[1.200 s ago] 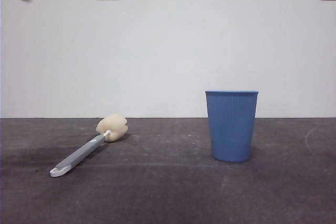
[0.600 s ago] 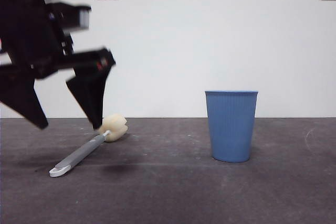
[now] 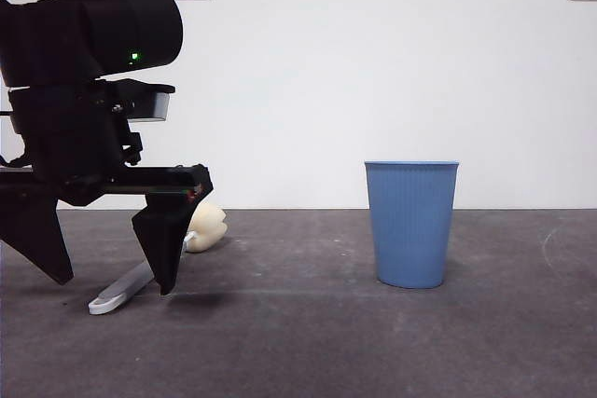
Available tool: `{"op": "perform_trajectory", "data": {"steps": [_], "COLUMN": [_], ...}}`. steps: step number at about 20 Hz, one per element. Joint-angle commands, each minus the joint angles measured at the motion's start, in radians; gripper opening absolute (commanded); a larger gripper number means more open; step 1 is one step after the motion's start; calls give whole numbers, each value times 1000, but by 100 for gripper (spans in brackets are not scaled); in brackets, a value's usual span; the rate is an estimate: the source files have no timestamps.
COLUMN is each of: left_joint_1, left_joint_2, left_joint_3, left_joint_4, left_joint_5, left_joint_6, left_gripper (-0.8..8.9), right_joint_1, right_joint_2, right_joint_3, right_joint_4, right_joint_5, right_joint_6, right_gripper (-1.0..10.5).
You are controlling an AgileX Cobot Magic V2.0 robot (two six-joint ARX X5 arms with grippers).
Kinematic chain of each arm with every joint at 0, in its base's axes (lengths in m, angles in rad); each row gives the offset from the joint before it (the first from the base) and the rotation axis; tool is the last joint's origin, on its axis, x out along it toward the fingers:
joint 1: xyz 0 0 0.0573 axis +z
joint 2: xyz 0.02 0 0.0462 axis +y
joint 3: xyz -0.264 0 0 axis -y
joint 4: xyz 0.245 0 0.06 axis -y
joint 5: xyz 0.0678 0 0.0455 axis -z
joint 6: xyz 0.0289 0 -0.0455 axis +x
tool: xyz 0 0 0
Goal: Pick up the cup brush,pick up the cup,insert the brush into the cup,clean the cup,put the cup brush back,put the cup back to the fixed position on the table
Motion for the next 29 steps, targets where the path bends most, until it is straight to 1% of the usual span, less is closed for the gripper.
{"op": "perform_trajectory", "data": {"steps": [1, 2, 3, 9, 14, 16, 18, 21, 22, 29], "left_joint_1": [-4, -4, -4, -6, -40, -43, -43, -42, -42, -42], "left_joint_2": [6, 7, 7, 26, 56, 56, 55, 53, 51, 40], "left_joint_3": [2, 2, 2, 2, 2, 2, 2, 2, 2, 2], "left_joint_4": [4, 4, 5, 2, 2, 7, 2, -13, -16, -37], "left_joint_5": [-12, -12, -11, 2, 1, -5, -3, -4, -3, -2], "left_joint_6": [-10, -10, -10, -37, -59, -59, -58, -54, -54, -54], "left_gripper": [505, 447, 431, 431, 420, 281, 225, 75, 54, 54], "right_joint_1": [2, 2, 2, 2, 2, 2, 2, 2, 2, 2], "right_joint_2": [-2, -2, -2, -2, -2, -2, -2, -2, -2, -2], "right_joint_3": [1, 1, 1, 1, 1, 1, 1, 1, 1, 1], "right_joint_4": [8, 8, 8, 8, 8, 8, 8, 8, 8, 8], "right_joint_5": [-1, -1, -2, -2, -1, -1, -1, -1, -1, -1], "right_joint_6": [8, 12, 15, 15, 23, 22, 22, 22, 22, 22], "right_gripper": [565, 565, 565, 565, 564, 564, 564, 564, 564, 564]}}
